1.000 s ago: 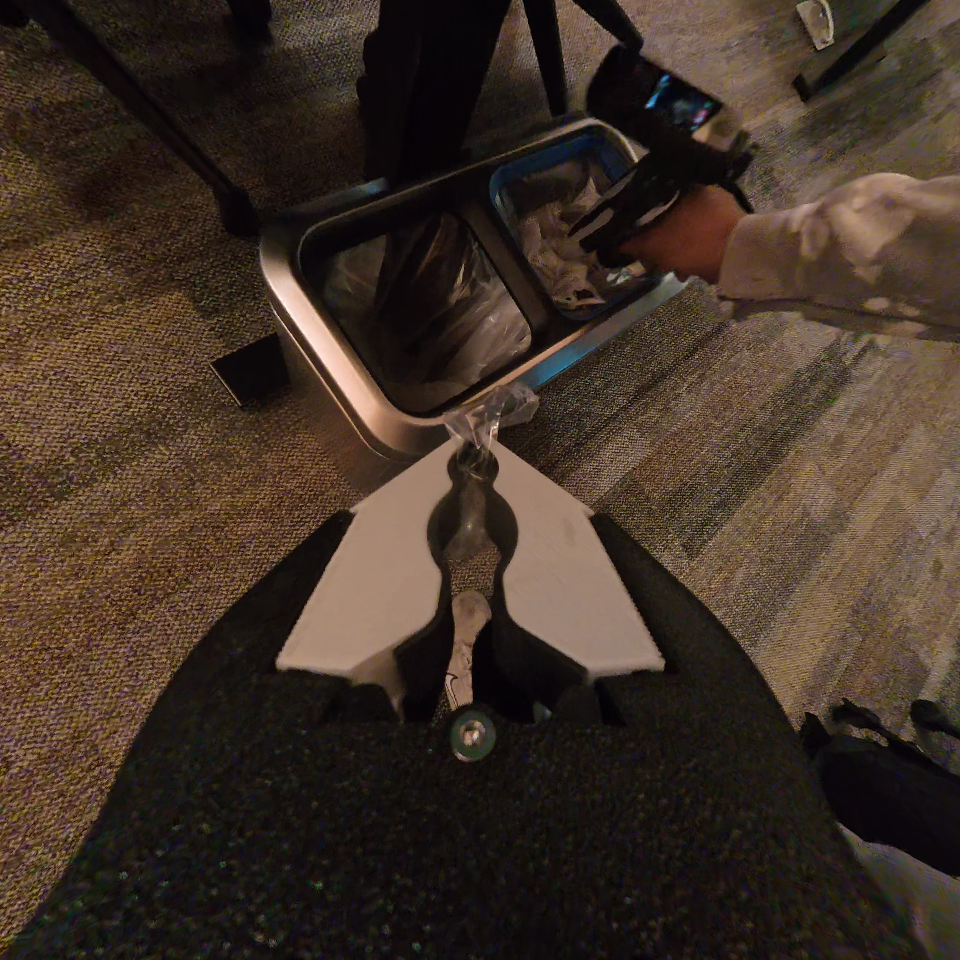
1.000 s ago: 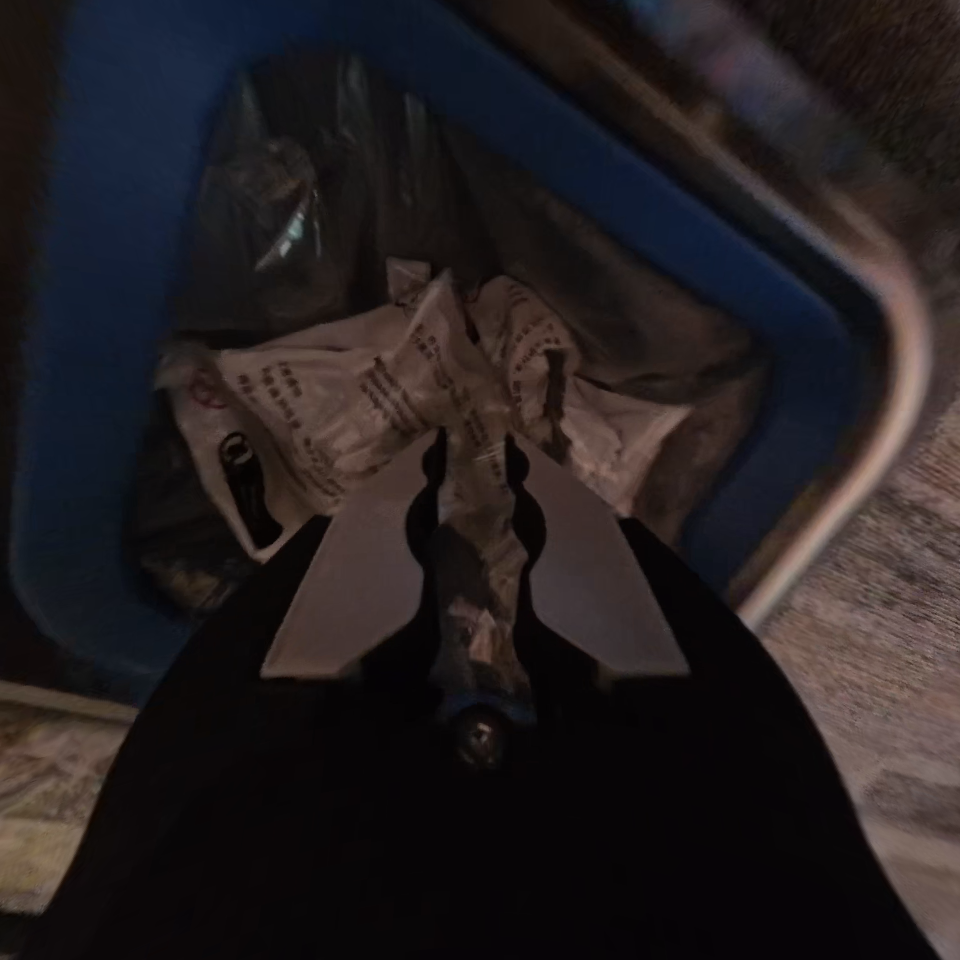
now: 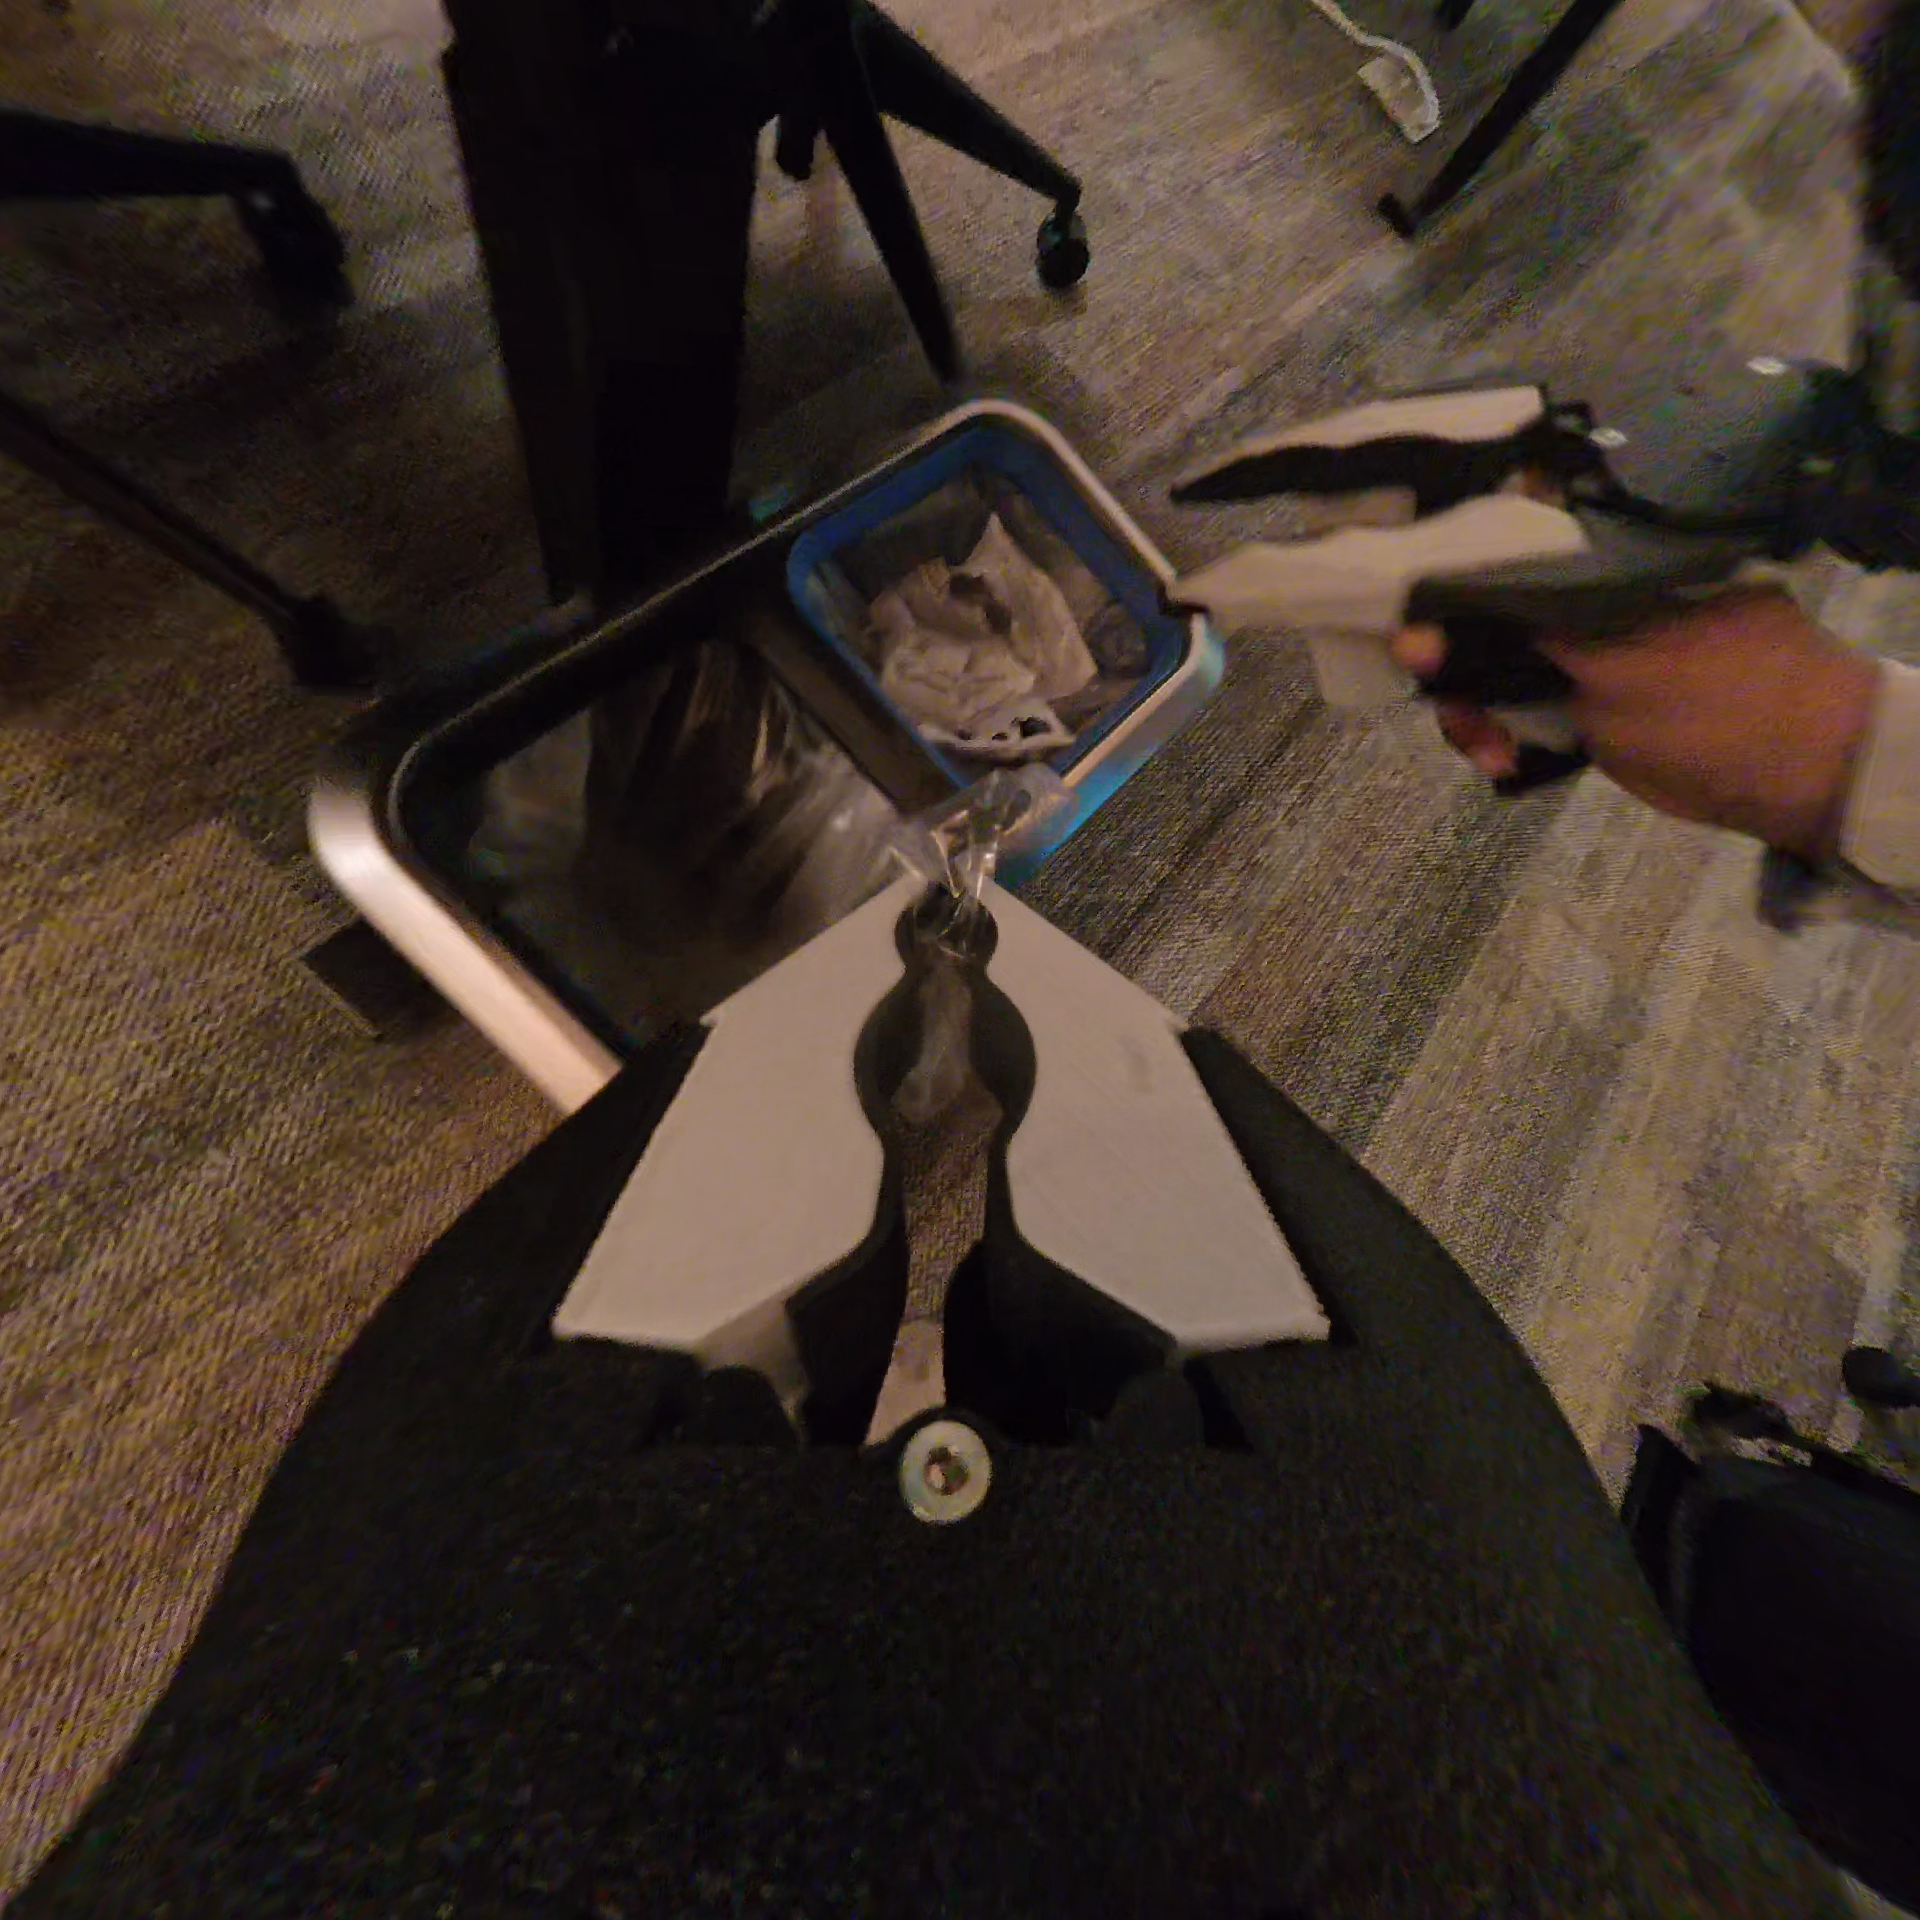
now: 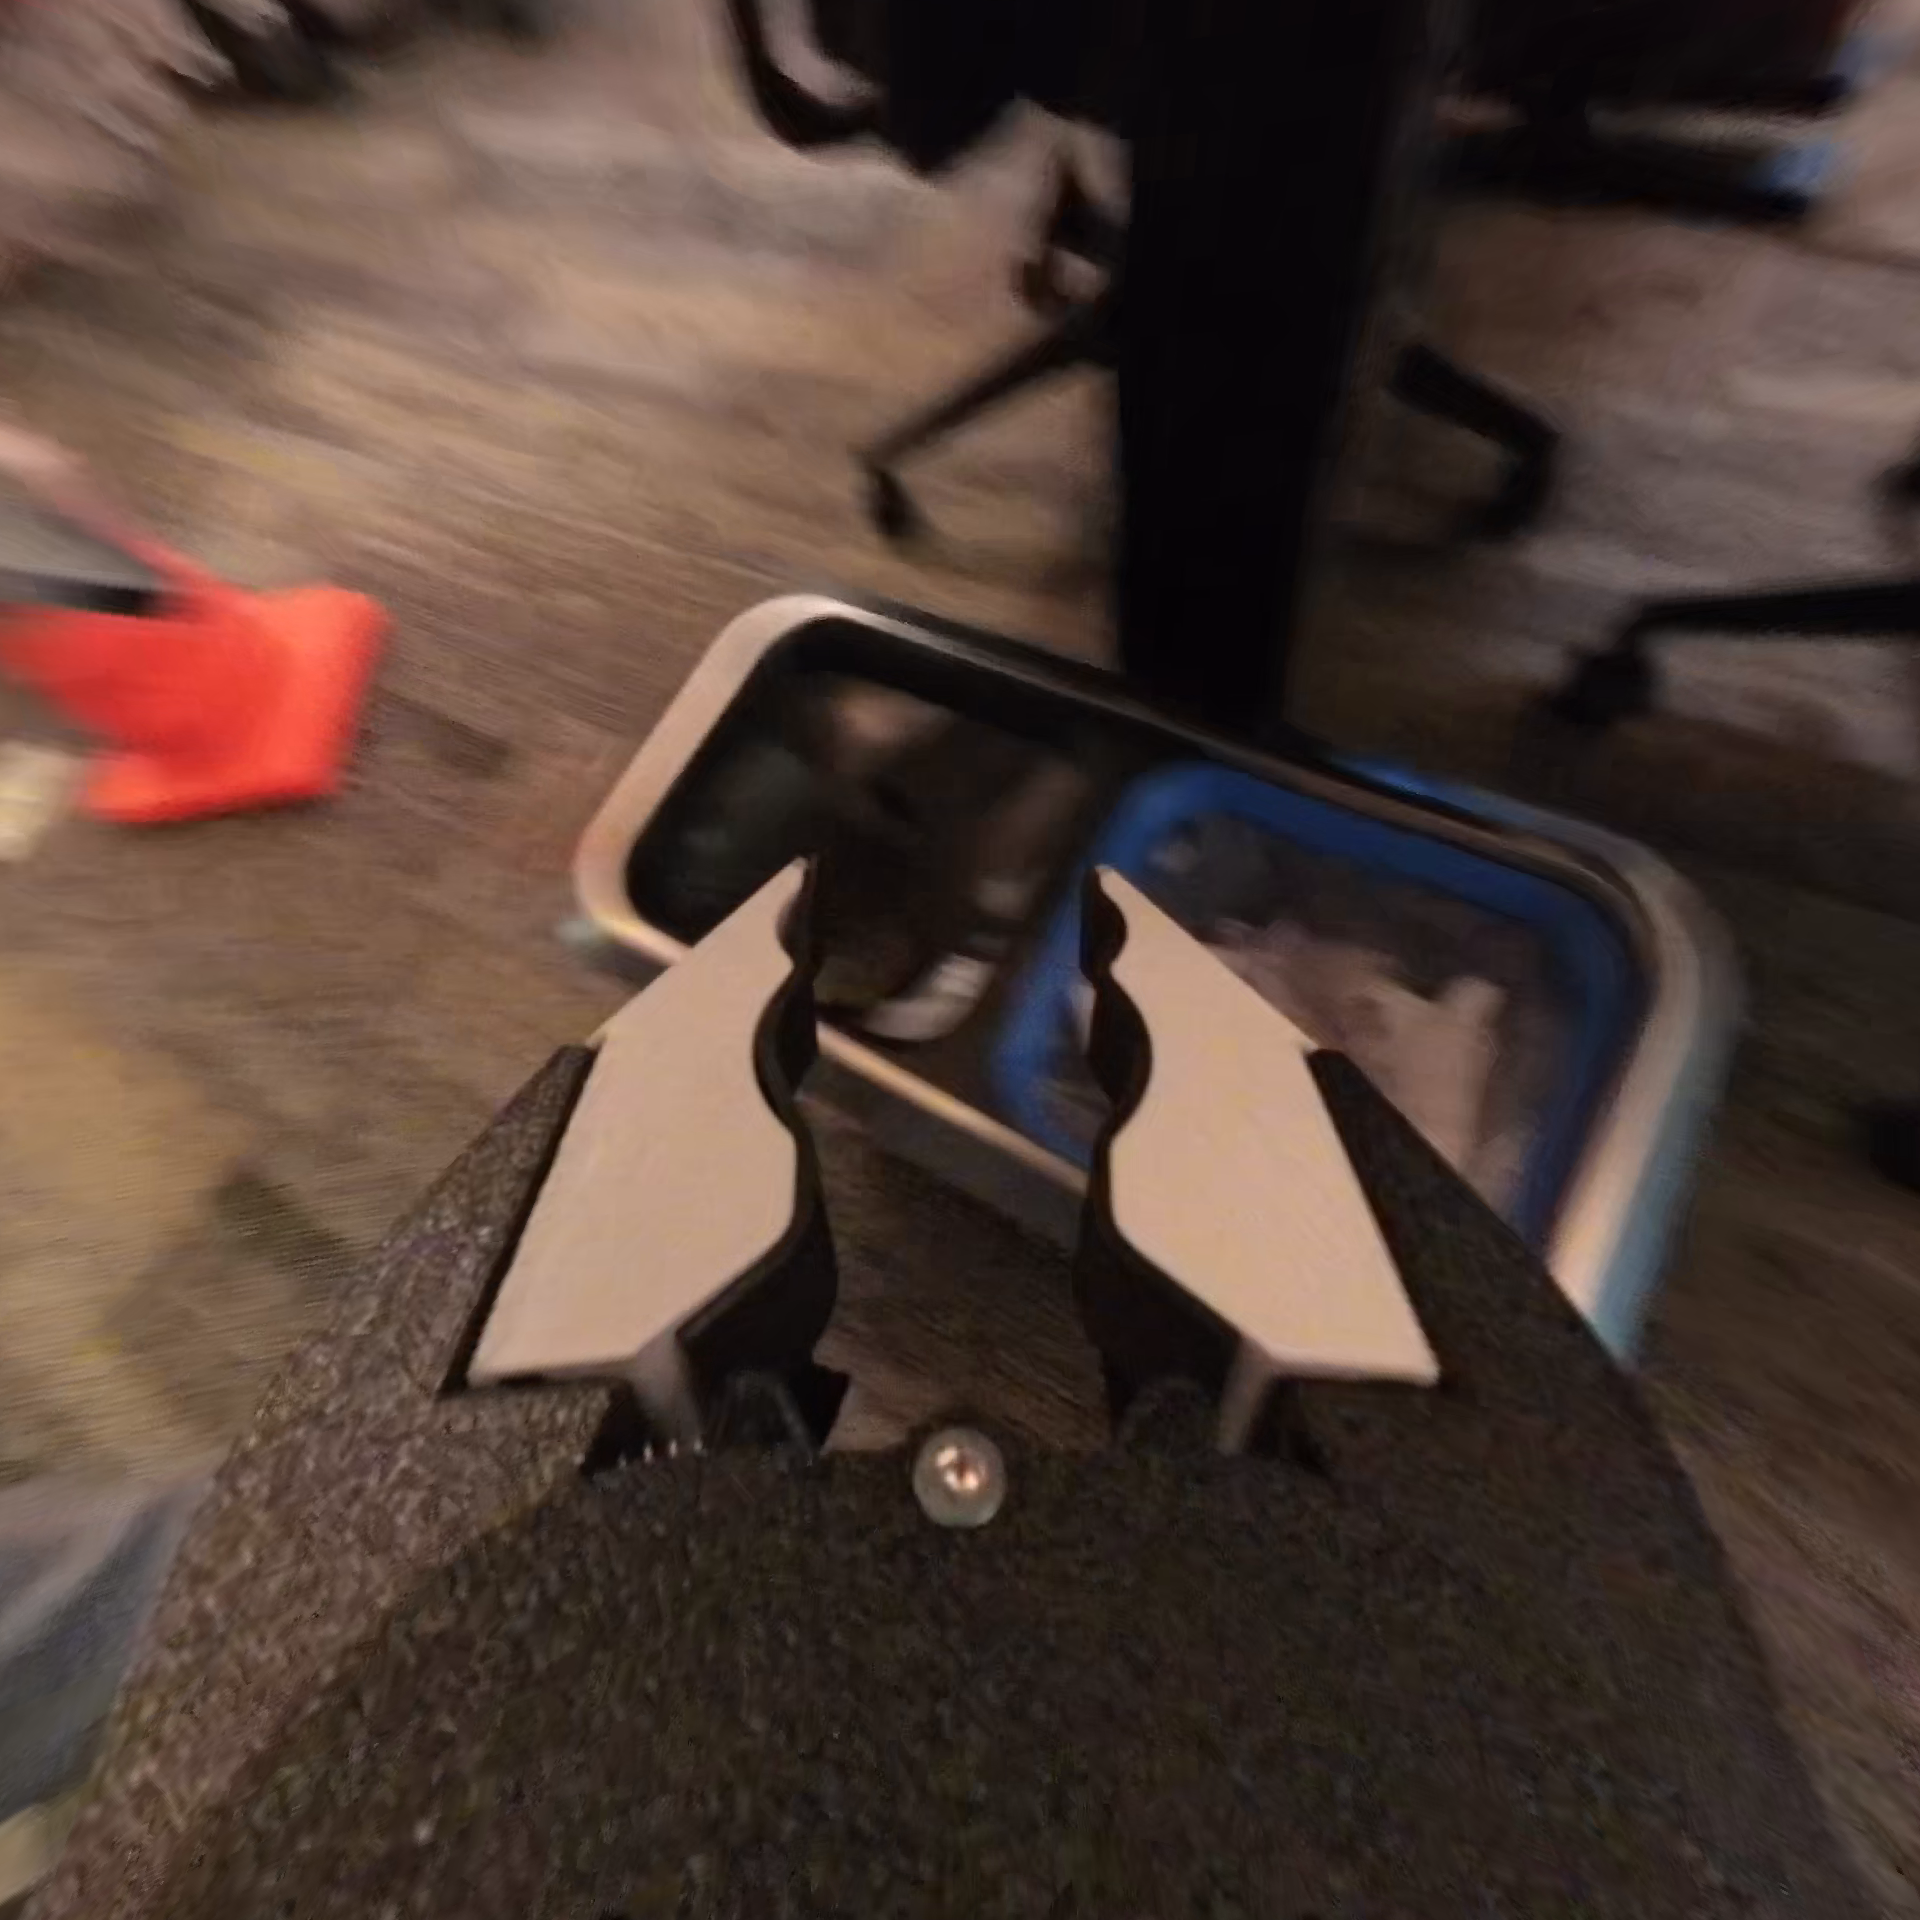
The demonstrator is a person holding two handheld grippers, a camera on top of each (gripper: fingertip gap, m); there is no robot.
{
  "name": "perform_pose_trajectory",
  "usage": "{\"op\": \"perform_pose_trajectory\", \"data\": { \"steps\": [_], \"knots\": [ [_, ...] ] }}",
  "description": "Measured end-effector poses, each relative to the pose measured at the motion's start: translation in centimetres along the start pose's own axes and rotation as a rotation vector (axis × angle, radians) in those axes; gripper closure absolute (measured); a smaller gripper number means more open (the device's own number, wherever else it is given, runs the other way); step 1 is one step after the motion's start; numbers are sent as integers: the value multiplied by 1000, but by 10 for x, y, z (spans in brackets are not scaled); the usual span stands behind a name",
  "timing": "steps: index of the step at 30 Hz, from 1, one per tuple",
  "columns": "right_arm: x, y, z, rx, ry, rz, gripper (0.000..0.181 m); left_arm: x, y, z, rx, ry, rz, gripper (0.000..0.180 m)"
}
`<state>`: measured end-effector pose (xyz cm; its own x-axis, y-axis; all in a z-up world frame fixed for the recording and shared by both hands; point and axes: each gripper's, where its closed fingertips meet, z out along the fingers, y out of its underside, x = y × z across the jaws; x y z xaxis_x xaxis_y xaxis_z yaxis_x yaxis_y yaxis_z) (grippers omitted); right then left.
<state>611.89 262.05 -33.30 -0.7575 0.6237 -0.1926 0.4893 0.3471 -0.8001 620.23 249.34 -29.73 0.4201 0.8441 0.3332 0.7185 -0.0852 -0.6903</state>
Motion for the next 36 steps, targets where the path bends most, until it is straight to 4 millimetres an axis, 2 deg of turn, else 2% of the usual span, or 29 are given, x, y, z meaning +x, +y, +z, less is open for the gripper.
{"op": "perform_pose_trajectory", "data": {
  "steps": [1,3,5,9,11,12,13,15,17,19,21,24,26,27,29,31,32,34,36],
  "knots": [
    [-30,-13,-11,32,-87,27,134,7,-6,4,8,17,11,180],
    [-78,-44,-34,126,-271,195,136,25,-16,10,17,46,48,180],
    [-102,-66,-48,160,-339,293,134,40,-22,12,17,64,106,180],
    [-124,-78,-54,119,-378,305,137,66,-30,3,24,104,210,180],
    [-138,-74,-53,53,-436,302,154,78,-33,-6,24,121,258,180],
    [-142,-77,-56,63,-449,287,175,81,-33,-11,13,119,263,180],
    [-143,-80,-60,76,-438,247,181,85,-35,-16,24,143,258,180],
    [-140,-87,-68,94,-432,254,181,85,-32,-25,3,157,232,179],
    [-118,-81,-66,75,-320,232,181,77,-33,-37,5,139,168,152],
    [-77,-60,-54,24,-158,197,181,63,-31,-55,11,99,108,144],
    [-21,-26,-33,-72,37,145,181,46,-23,-75,14,47,70,139],
    [65,30,4,-235,296,55,181,25,6,-104,-16,-7,32,137],
    [107,65,31,-351,396,19,181,13,31,-118,-51,-29,14,137],
    [122,82,45,-401,417,30,181,7,43,-125,-70,-40,9,137],
    [141,108,71,-468,424,53,181,-3,64,-135,-99,-57,2,139],
    [150,117,87,-491,424,74,149,-12,77,-143,-117,-71,-20,140],
    [152,113,89,-463,434,110,132,-15,79,-146,-118,-71,-37,141],
    [152,108,87,-430,445,178,111,-20,76,-149,-100,-73,-65,142],
    [149,100,74,-407,461,172,110,-23,66,-148,-76,-74,-73,143]
  ]
}}
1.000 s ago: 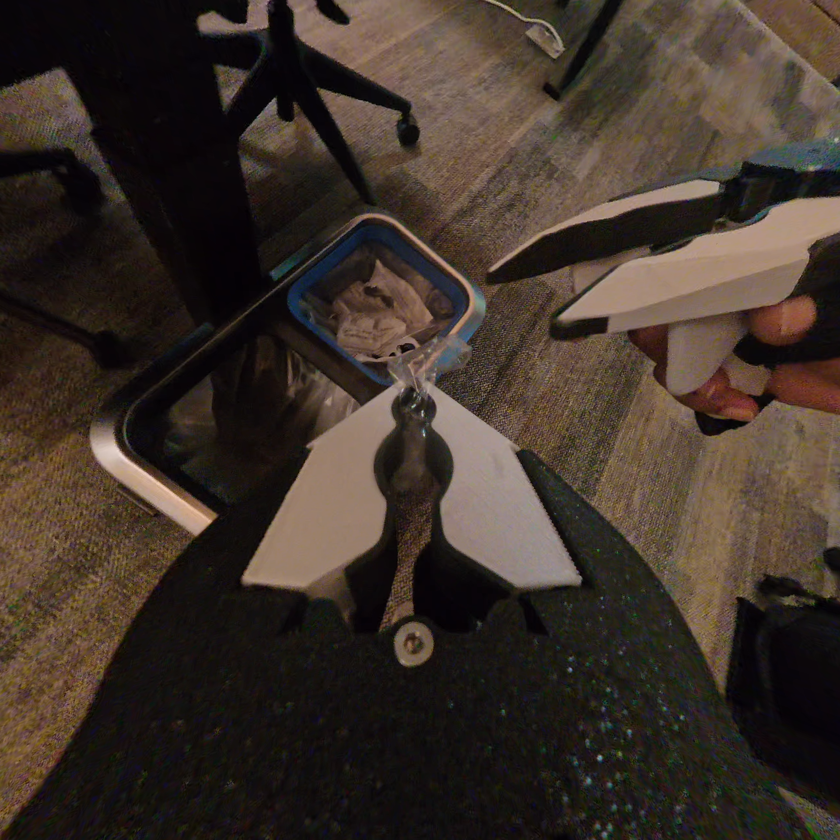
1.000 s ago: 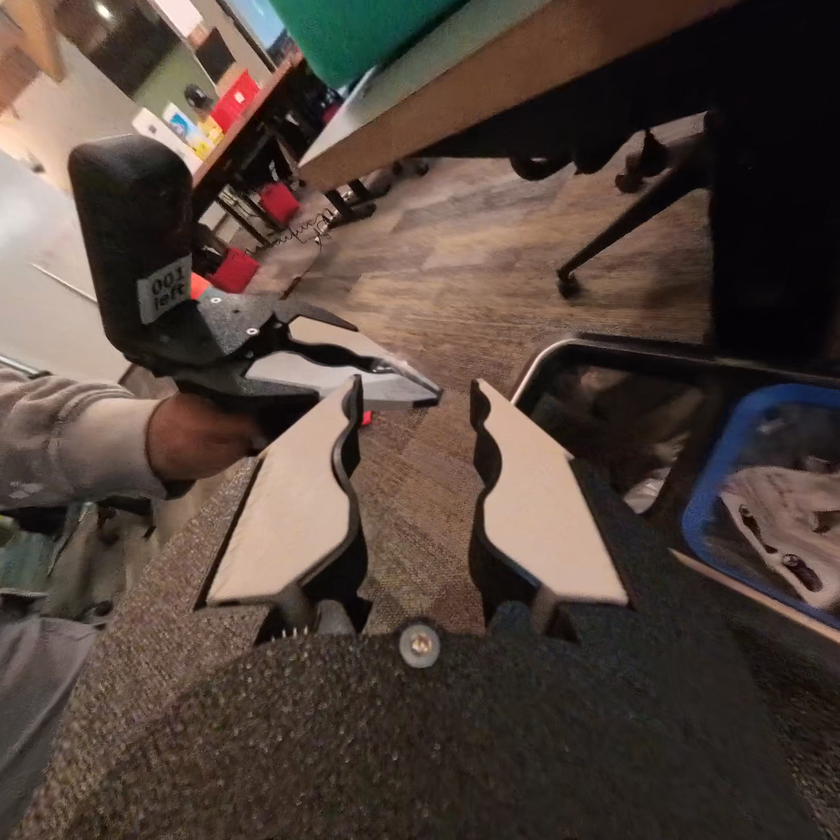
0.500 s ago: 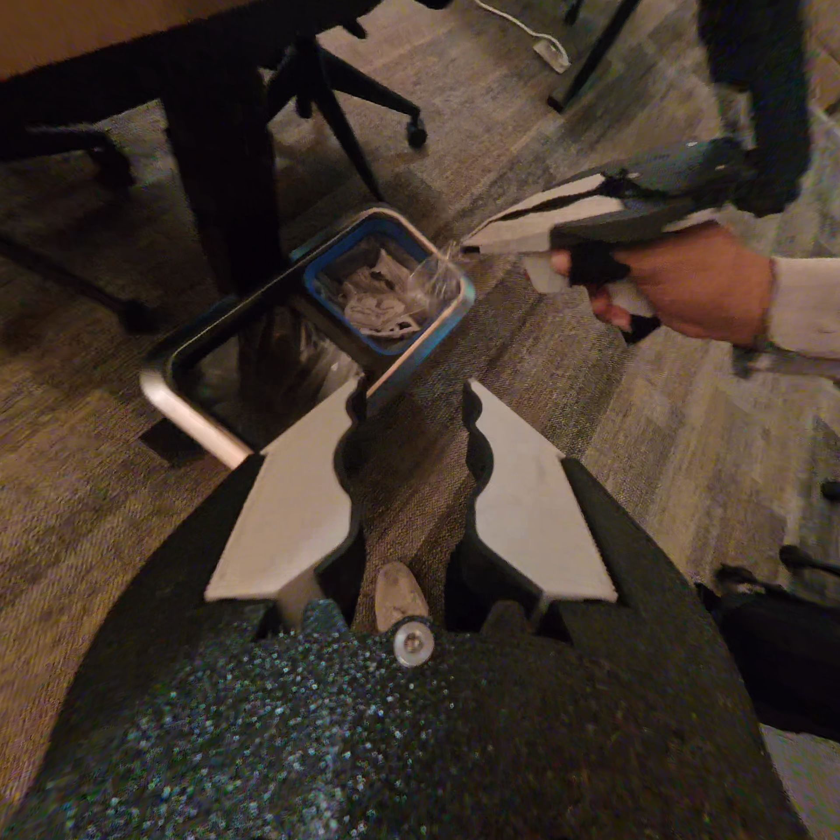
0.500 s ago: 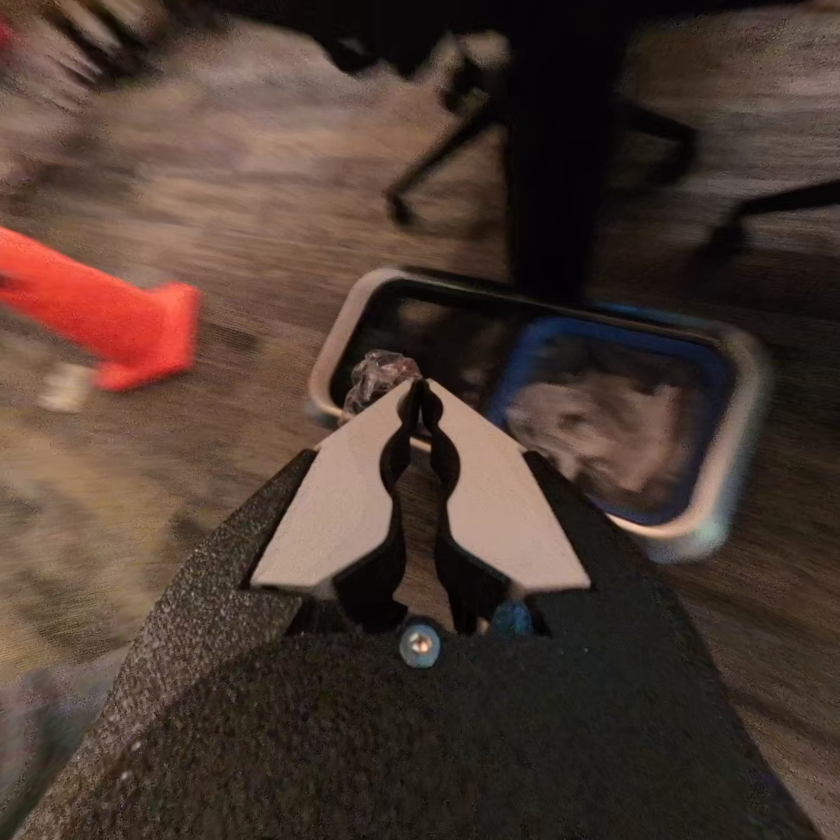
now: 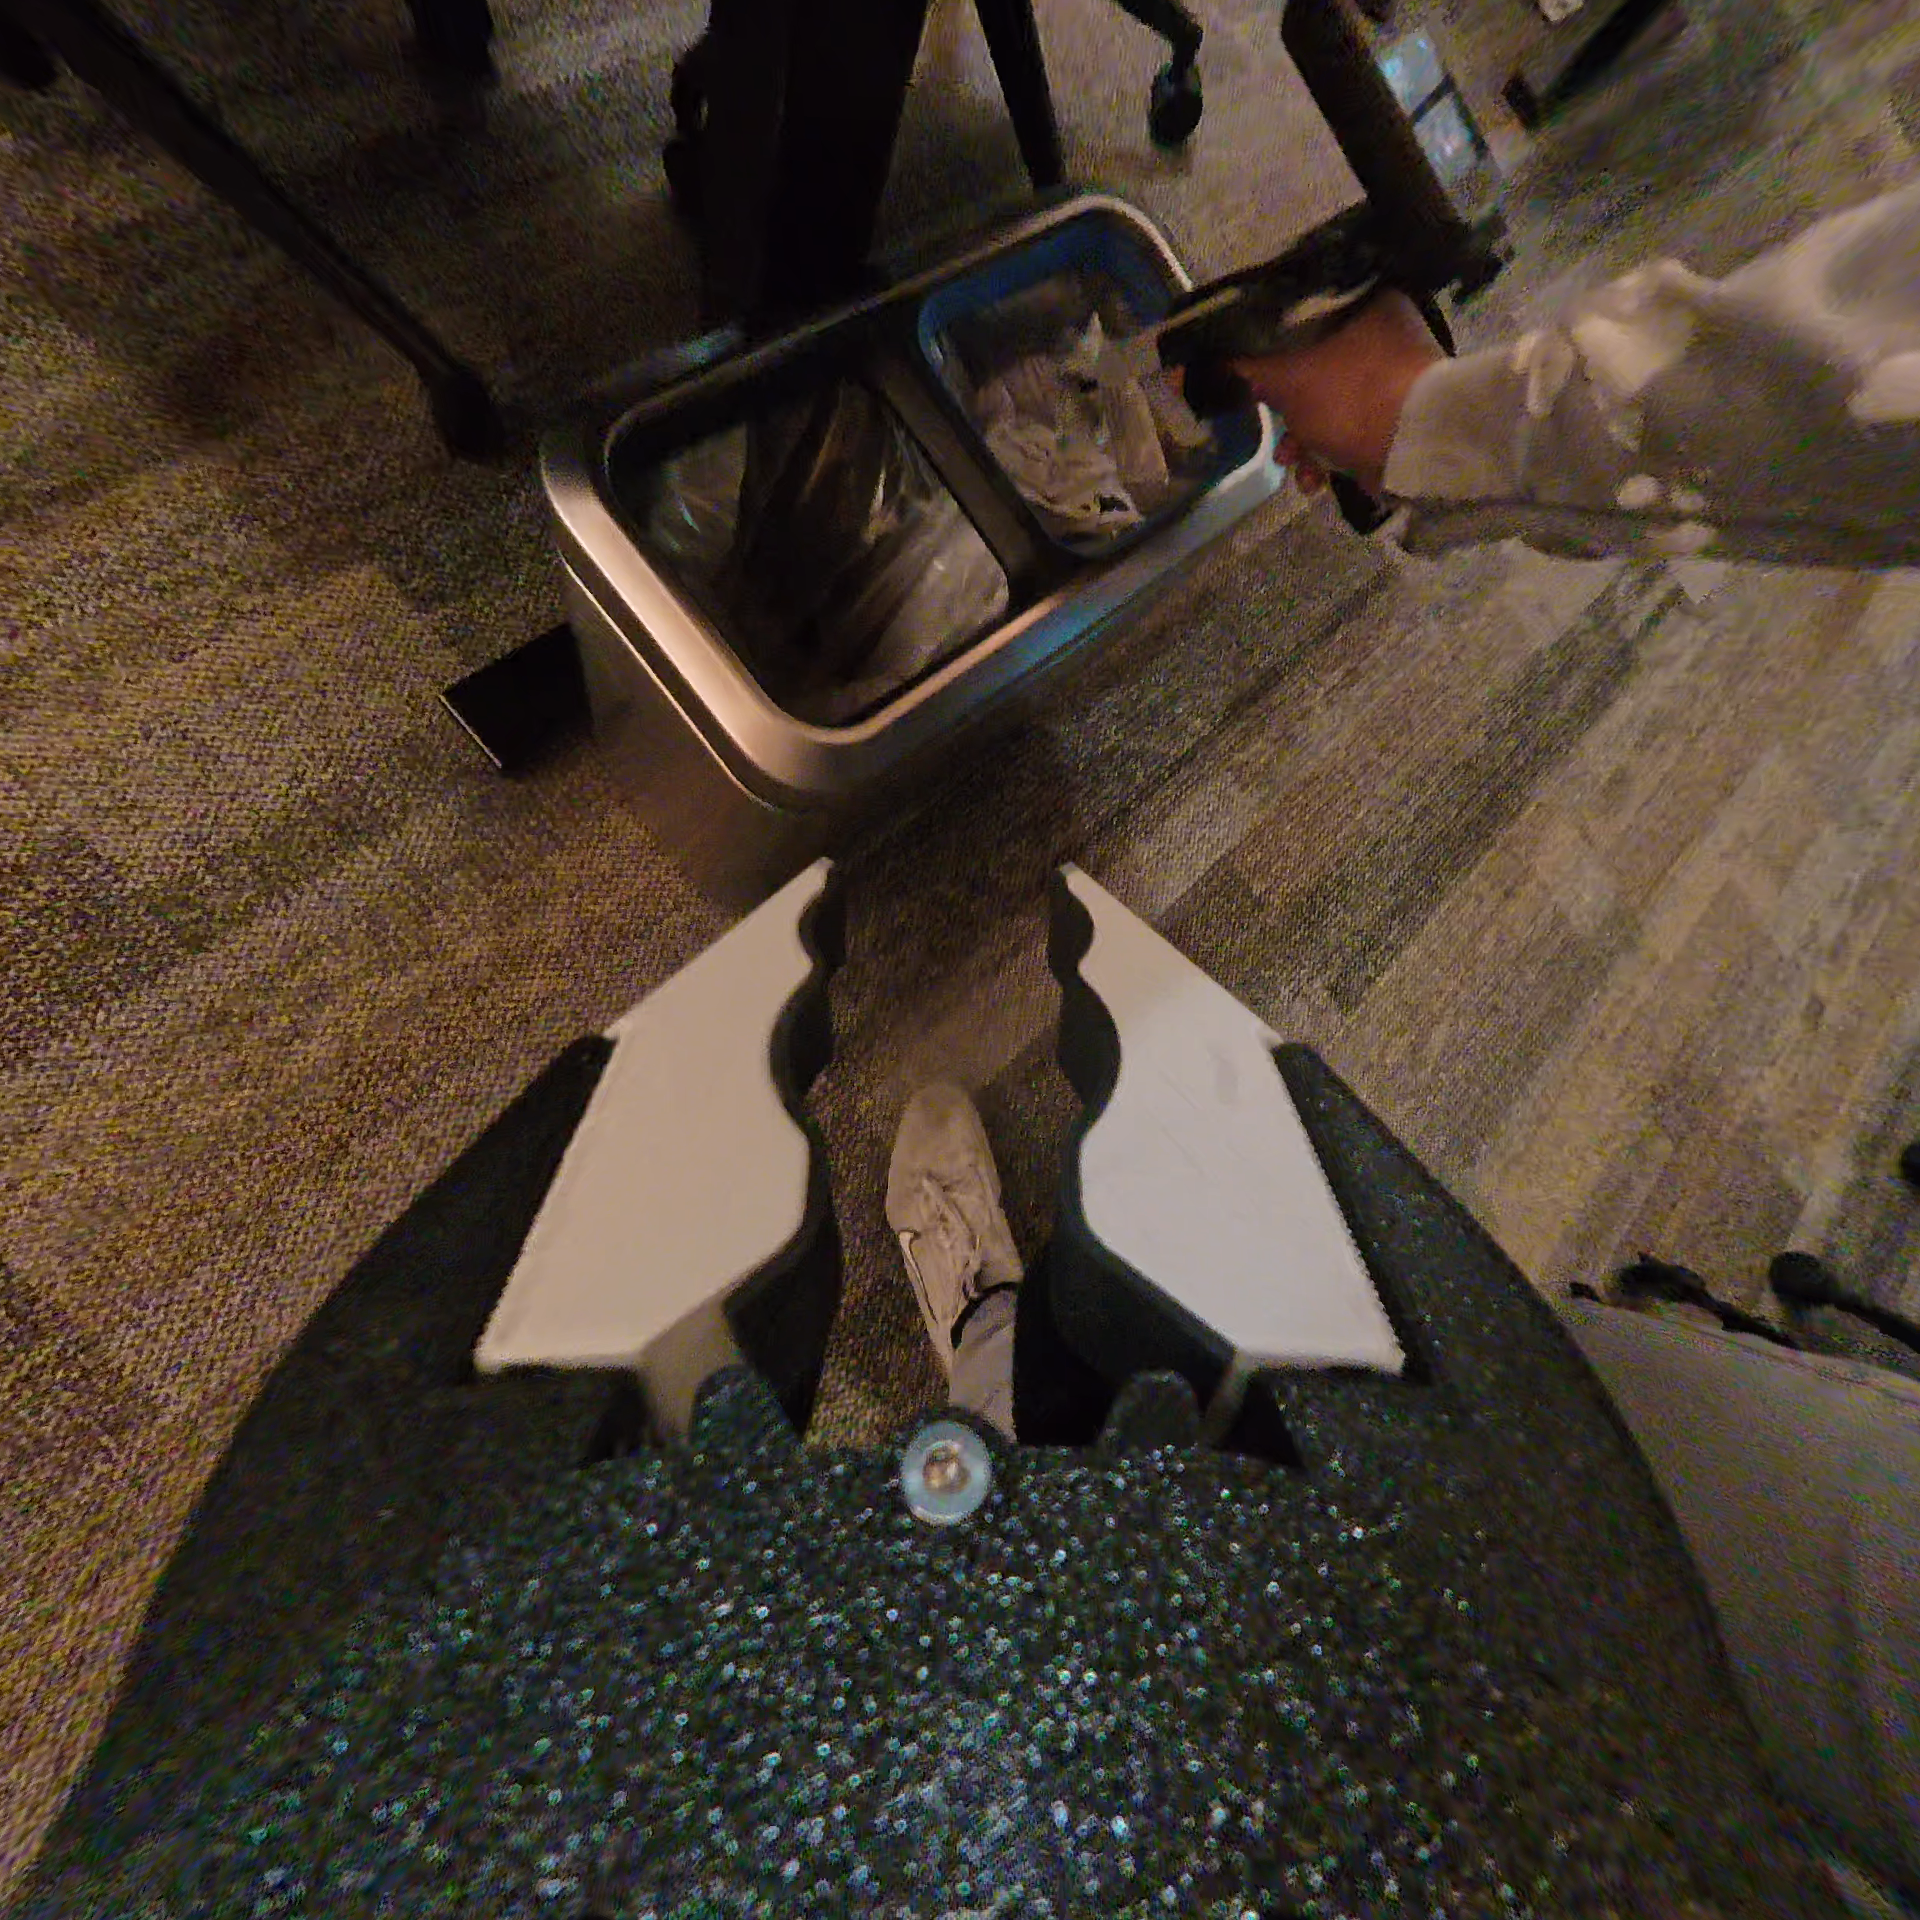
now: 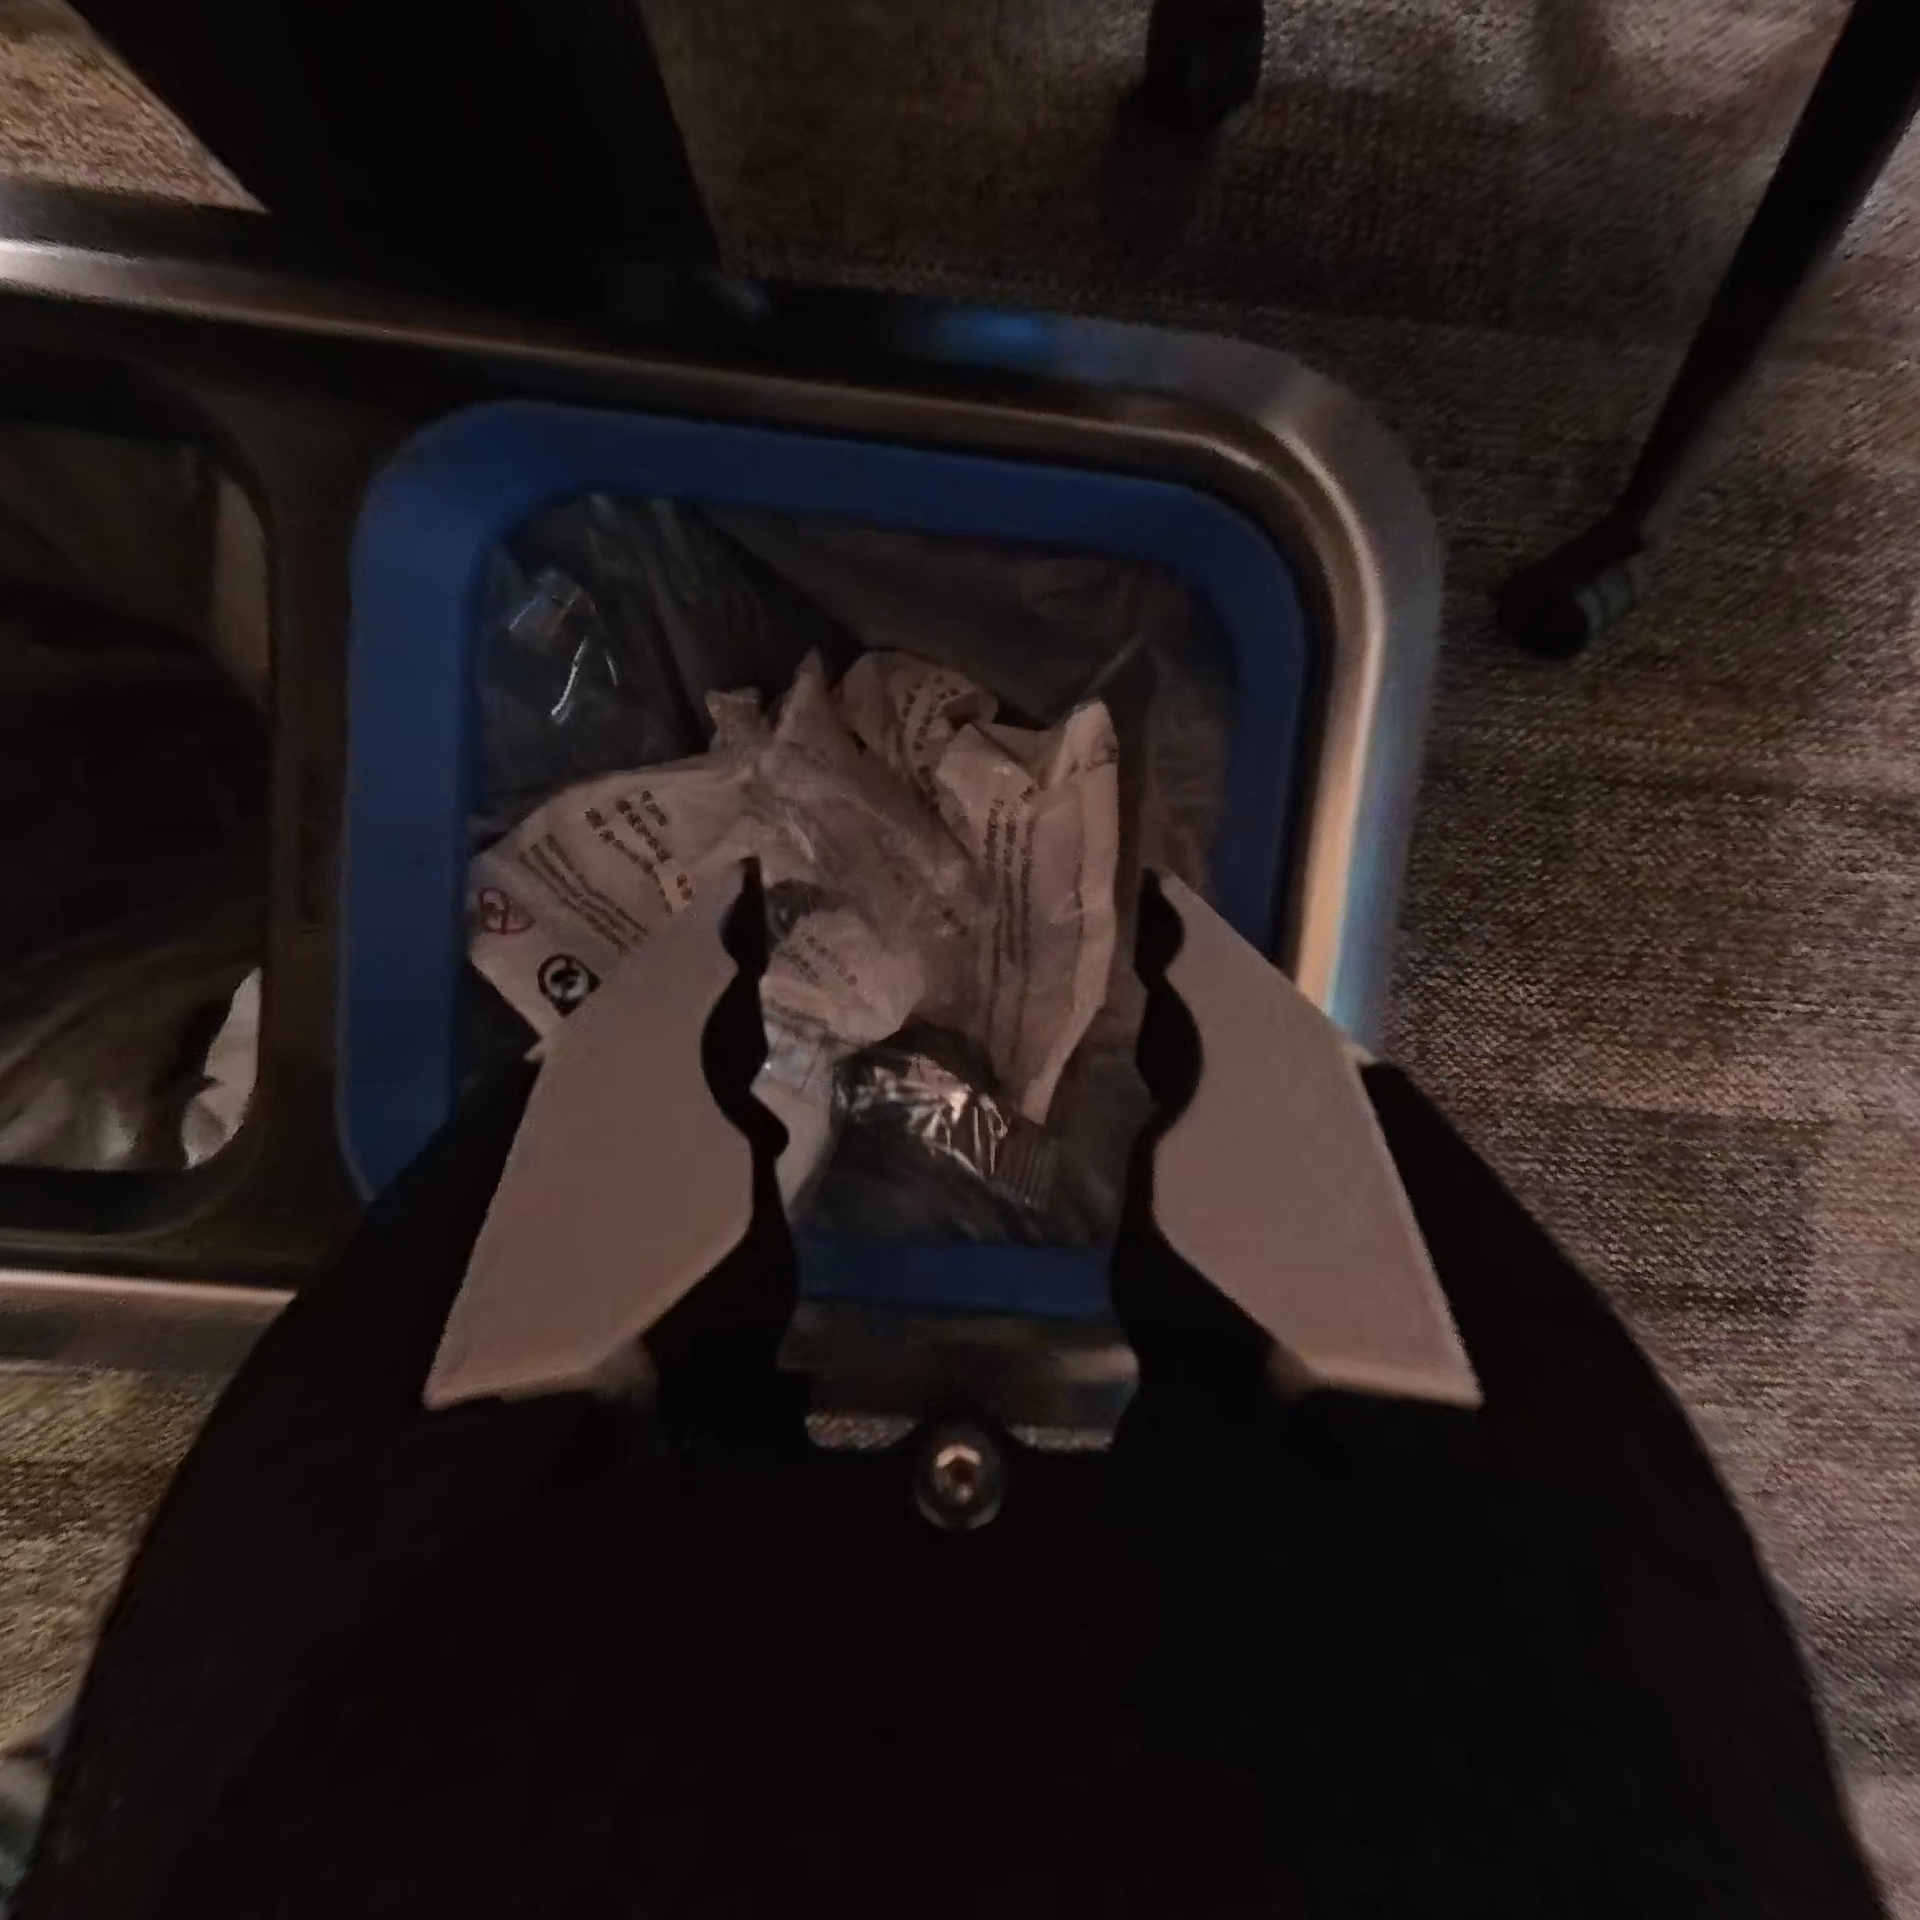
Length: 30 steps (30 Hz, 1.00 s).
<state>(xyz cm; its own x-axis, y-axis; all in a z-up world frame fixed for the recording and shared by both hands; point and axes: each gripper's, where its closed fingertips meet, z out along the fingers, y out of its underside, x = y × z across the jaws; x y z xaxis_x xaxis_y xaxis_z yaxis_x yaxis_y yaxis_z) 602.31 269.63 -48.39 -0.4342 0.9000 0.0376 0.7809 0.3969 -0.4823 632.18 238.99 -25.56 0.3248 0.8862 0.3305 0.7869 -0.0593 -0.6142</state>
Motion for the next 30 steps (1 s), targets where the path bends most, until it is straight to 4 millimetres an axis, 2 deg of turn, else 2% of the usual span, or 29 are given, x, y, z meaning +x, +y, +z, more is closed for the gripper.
{"op": "perform_pose_trajectory", "data": {
  "steps": [1,3,4,5,9,12,13,16,18,20,23,25,28,30],
  "knots": [
    [1,-1,-8,15,8,-9,120,-1,-6,1,13,2,-4,143],
    [-2,1,-16,18,-5,-25,155,0,-18,3,37,10,-19,144],
    [-4,3,-15,12,-11,-49,170,2,-23,5,46,15,-27,145],
    [-8,4,-12,6,-18,-79,177,3,-26,6,52,20,-32,145],
    [-25,7,24,-46,-66,-193,181,11,-26,10,52,16,-33,146],
    [-41,33,63,-246,-129,-328,181,13,-15,11,39,2,-55,147],
    [-38,44,70,-357,-111,-387,181,13,-9,11,32,-6,-59,147],
    [-32,58,81,-504,-108,-494,181,14,7,9,21,-28,-82,148],
    [-26,57,76,-505,-110,-468,180,16,10,6,20,-36,-86,149],
    [-22,41,61,-399,-94,-427,168,19,4,2,36,-39,-89,149],
    [-20,24,18,-236,-79,-315,146,25,-21,-9,88,-36,-69,149],
    [-14,13,-24,-128,-27,-260,144,29,-41,-21,123,-34,-54,150],
    [-12,12,-88,-70,11,-190,140,33,-72,-46,178,-30,-37,150],
    [-21,12,-131,-67,-3,-131,139,35,-90,-66,205,-29,-21,150]
  ]
}}
